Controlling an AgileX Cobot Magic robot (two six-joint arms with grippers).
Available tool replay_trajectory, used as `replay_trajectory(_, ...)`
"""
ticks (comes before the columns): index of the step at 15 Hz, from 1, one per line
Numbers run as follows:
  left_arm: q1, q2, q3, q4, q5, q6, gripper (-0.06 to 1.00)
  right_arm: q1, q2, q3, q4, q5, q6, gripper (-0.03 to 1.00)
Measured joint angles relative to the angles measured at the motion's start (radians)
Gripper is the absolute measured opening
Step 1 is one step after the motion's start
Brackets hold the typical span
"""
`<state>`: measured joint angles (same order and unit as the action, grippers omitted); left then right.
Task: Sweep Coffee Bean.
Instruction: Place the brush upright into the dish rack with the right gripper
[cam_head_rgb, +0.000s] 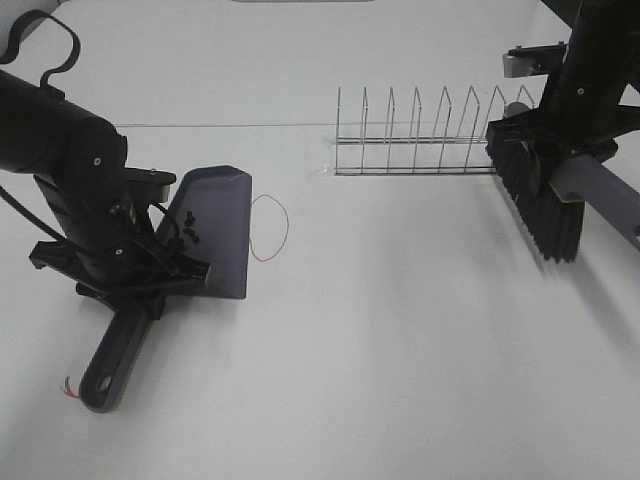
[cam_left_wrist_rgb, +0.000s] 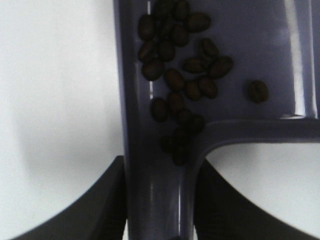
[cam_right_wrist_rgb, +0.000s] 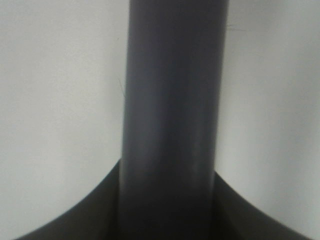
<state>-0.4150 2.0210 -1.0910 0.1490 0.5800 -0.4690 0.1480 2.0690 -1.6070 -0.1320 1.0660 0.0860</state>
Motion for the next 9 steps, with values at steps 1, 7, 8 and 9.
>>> replay_trajectory(1,0.0,0.0,0.0,0.0,-0.001,0.0,0.36,0.019,0.0,0.0,-0.045,0.0,0.014,0.34)
replay_trajectory(7,0.0,0.0,0.0,0.0,-0.002,0.0,0.36,0.043,0.006,-0.005,-0.086,-0.009,0.04,0.34)
replay_trajectory(8,0.0,0.0,0.0,0.0,-0.003,0.0,0.36,0.043,0.014,-0.012,-0.086,-0.005,0.04,0.34)
replay_trajectory(9,0.0,0.0,0.0,0.0,-0.003,0.001,0.36,0.043,0.034,-0.033,-0.085,-0.002,0.04,0.34)
